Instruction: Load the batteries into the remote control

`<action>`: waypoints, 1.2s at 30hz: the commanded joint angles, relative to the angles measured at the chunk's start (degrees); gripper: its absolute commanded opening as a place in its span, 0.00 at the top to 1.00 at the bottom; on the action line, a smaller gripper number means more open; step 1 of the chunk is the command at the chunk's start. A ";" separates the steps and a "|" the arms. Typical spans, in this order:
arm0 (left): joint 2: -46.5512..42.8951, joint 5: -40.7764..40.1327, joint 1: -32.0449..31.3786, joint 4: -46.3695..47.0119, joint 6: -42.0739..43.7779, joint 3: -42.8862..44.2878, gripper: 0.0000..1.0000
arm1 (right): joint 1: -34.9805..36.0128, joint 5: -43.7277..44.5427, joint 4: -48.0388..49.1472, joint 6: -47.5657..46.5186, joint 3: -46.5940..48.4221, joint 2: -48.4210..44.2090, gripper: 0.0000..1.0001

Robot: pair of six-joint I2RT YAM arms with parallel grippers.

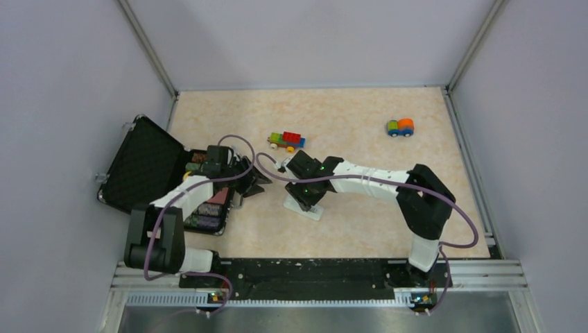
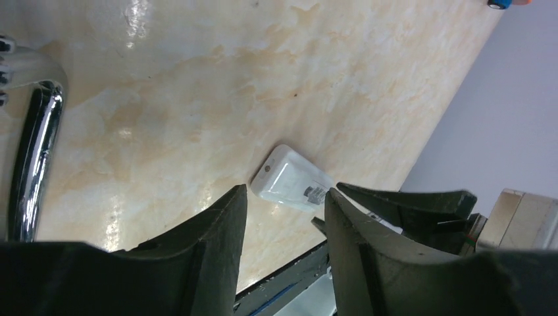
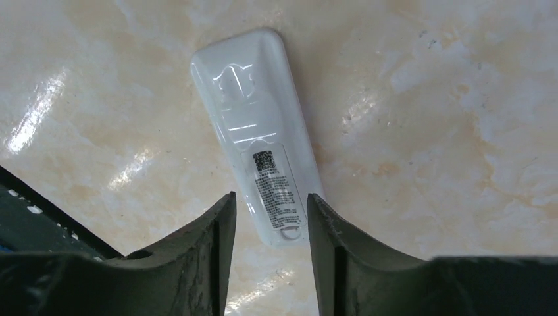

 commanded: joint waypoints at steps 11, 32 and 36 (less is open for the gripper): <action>-19.27 -19.79 1.40 -7.44 -1.56 0.35 0.39 | -0.14 -3.29 6.13 -7.76 -5.50 -3.80 0.24; -26.49 -25.27 4.80 -12.88 -2.05 1.24 0.05 | -0.36 -4.16 7.13 -10.50 -6.30 0.49 0.78; -28.73 -25.12 4.91 -11.83 -1.17 1.24 0.01 | -3.23 -9.45 9.89 -6.37 -5.88 -3.89 0.81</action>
